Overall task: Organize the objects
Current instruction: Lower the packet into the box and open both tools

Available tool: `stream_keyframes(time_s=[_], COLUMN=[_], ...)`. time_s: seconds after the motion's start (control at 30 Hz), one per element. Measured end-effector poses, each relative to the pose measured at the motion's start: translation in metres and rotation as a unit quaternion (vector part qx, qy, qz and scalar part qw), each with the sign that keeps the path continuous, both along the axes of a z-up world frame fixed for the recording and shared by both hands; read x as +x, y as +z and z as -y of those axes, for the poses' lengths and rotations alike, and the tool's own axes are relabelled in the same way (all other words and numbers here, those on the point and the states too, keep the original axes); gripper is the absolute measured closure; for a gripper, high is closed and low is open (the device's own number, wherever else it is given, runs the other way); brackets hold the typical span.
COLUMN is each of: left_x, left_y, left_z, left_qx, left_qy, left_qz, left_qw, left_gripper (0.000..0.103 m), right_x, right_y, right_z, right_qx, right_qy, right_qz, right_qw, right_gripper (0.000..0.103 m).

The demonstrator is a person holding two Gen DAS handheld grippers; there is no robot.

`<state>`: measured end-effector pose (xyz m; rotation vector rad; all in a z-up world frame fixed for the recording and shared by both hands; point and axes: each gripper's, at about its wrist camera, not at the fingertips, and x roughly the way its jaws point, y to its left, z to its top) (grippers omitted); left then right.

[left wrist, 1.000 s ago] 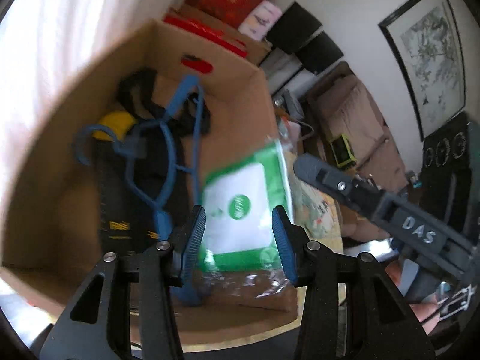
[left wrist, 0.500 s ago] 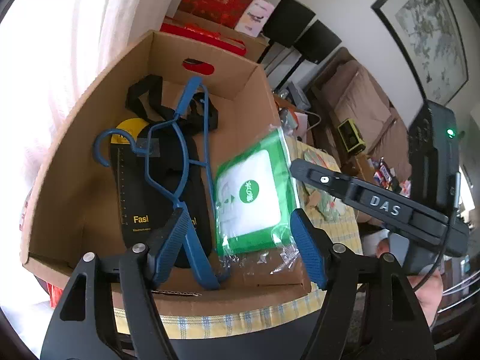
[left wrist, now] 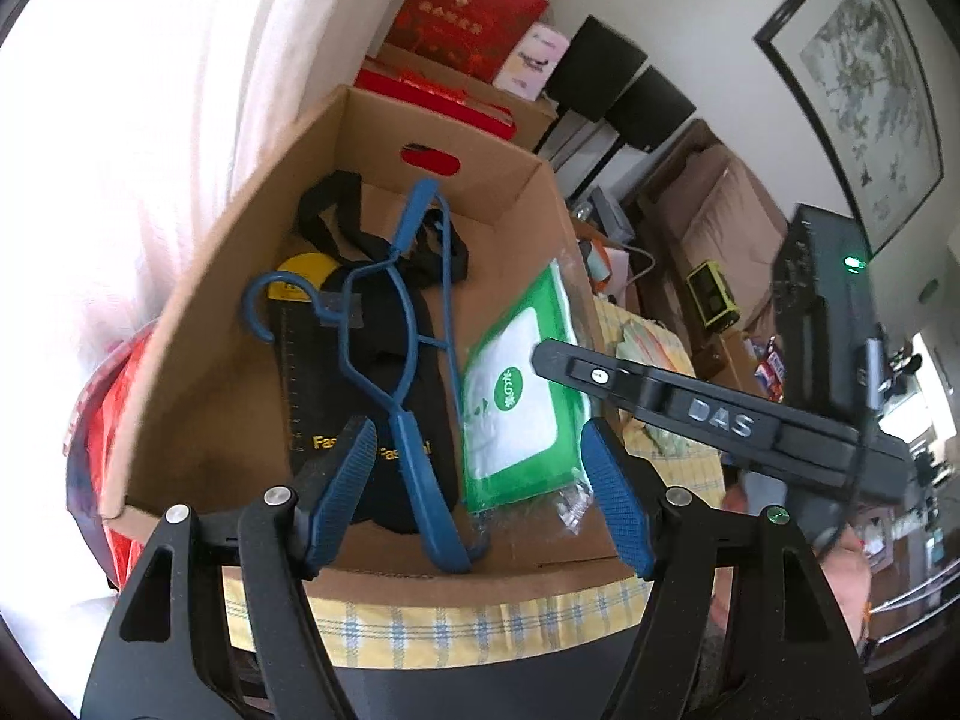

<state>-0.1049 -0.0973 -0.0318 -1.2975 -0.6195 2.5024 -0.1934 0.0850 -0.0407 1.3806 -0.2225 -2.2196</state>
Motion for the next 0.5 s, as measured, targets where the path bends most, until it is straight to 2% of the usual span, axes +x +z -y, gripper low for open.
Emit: stream_keyframes(time_s=[0.07,0.13,0.2,0.33,0.4,0.5], left_x=[0.003,0.005,0.008,0.008,0.007,0.004], left_y=[0.000,0.001,0.001,0.003,0.004,0.006], left_z=[0.008,0.016,0.023,0.028,0.027,0.022], left_qx=[-0.001,-0.008,-0.020,-0.035,-0.039,-0.043], left_qy=[0.006,0.015,0.027,0.034,0.038,0.036], left_qz=[0.001,0.003,0.002,0.000,0.002,0.003], left_qw=[1.0000,0.9998,0.9995,0.9988,0.9985,0.9984], left_gripper=[0.035,0.034,0.028,0.022,0.014,0.008], right_x=[-0.003,-0.006,-0.005,0.003,0.006,0.012], right_y=[-0.002,-0.005,-0.004,0.008,0.013,0.025], right_z=[0.011,0.022,0.028,0.029,0.024,0.012], right_qx=[-0.012,-0.045,-0.055,-0.029,-0.022,-0.014], right_qy=[0.009,0.025,0.028,0.028,0.025,0.016], right_qz=[0.010,0.032,0.039,0.004,-0.007,-0.028], right_qw=[1.000,0.998,0.997,0.999,0.999,0.999], right_gripper=[0.072,0.071,0.071,0.071,0.071,0.059])
